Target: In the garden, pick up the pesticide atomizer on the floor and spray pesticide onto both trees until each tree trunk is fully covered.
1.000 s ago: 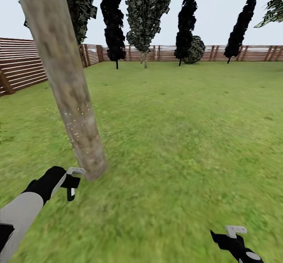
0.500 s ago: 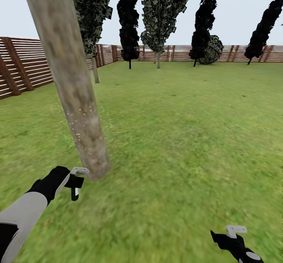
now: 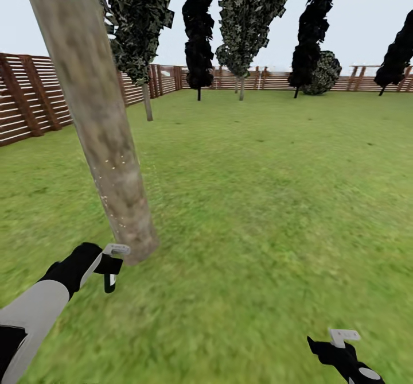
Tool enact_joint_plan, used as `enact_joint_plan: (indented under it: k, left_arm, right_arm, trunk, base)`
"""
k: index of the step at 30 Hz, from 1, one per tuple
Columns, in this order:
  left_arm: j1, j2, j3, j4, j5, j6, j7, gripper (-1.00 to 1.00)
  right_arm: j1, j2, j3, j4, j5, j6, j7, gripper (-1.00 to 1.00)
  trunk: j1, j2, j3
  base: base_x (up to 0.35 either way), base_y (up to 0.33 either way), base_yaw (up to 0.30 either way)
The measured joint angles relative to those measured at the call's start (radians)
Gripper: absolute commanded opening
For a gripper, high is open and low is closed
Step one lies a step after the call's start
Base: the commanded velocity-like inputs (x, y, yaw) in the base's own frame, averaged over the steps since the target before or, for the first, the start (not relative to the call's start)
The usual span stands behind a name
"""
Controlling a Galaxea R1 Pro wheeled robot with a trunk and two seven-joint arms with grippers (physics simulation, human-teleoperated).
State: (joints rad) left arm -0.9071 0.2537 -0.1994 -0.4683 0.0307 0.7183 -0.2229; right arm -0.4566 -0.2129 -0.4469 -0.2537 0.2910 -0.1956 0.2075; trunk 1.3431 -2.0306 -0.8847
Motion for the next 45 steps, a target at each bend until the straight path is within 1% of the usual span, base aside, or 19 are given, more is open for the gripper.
enact_joint_plan:
  k: [2,4,8,20,35,40,41,42,43,45]
  left_arm:
    - [0.0,0.0,0.0,0.0,0.014,-0.001,-0.001,-1.0]
    - [0.0,0.0,-0.001,0.0,0.019,-0.001,-0.001,-1.0]
    - [0.0,0.0,0.0,0.0,0.021,-0.001,-0.001,-1.0]
    - [0.0,0.0,-0.001,0.0,0.021,-0.002,-0.001,-1.0]
    - [0.0,0.001,-0.001,0.001,0.021,-0.002,-0.001,-1.0]
    - [0.0,-0.001,-0.001,0.003,0.026,-0.002,-0.002,-1.0]
    - [0.0,-0.006,0.0,0.009,0.033,-0.008,-0.003,-1.0]
    - [0.0,-0.02,0.0,0.013,0.051,-0.035,-0.004,-1.0]
    - [0.0,-0.028,-0.001,0.016,0.058,-0.077,-0.003,-1.0]
    - [0.004,-0.029,-0.001,0.018,0.06,-0.113,-0.002,-1.0]
  right_arm:
    - [0.0,0.0,0.0,0.0,0.0,0.0,0.0,1.0]
    - [0.0,0.0,0.0,0.0,0.0,0.0,0.0,1.0]
    - [0.0,0.0,0.0,0.0,0.0,0.0,0.0,1.0]
    - [0.0,-0.001,0.0,0.0,0.0,0.0,0.0,1.0]
    - [0.0,0.0,0.0,0.0,0.001,0.0,0.0,1.0]
    - [0.0,0.0,0.0,0.0,0.001,0.0,0.0,1.0]
    - [0.0,0.0,0.0,0.0,0.001,0.0,0.0,1.0]
    - [0.0,0.0,0.0,0.0,0.001,0.0,0.0,1.0]
    - [0.0,0.0,0.0,0.0,0.001,0.0,0.0,1.0]
    - [0.0,0.0,0.0,0.0,0.001,0.0,0.0,1.0]
  trunk:
    - [0.0,0.0,0.0]
    - [0.0,0.0,0.0]
    - [0.0,0.0,0.0]
    - [0.0,0.0,0.0]
    - [0.0,0.0,0.0]
    - [0.0,0.0,0.0]
    - [0.0,0.0,0.0]
    - [0.0,0.0,0.0]
    - [0.0,0.0,0.0]
    - [0.0,0.0,0.0]
  base:
    - [0.107,-0.271,0.275]
    - [0.107,-0.271,0.276]
    - [0.107,-0.271,0.189]
    - [0.107,-0.271,0.026]
    - [0.121,-0.271,0.266]
    - [0.159,-0.27,0.273]
    - [0.17,-0.27,0.25]
    - [0.176,-0.271,0.236]
    - [0.184,-0.268,0.219]
    - [0.159,-0.165,0.141]
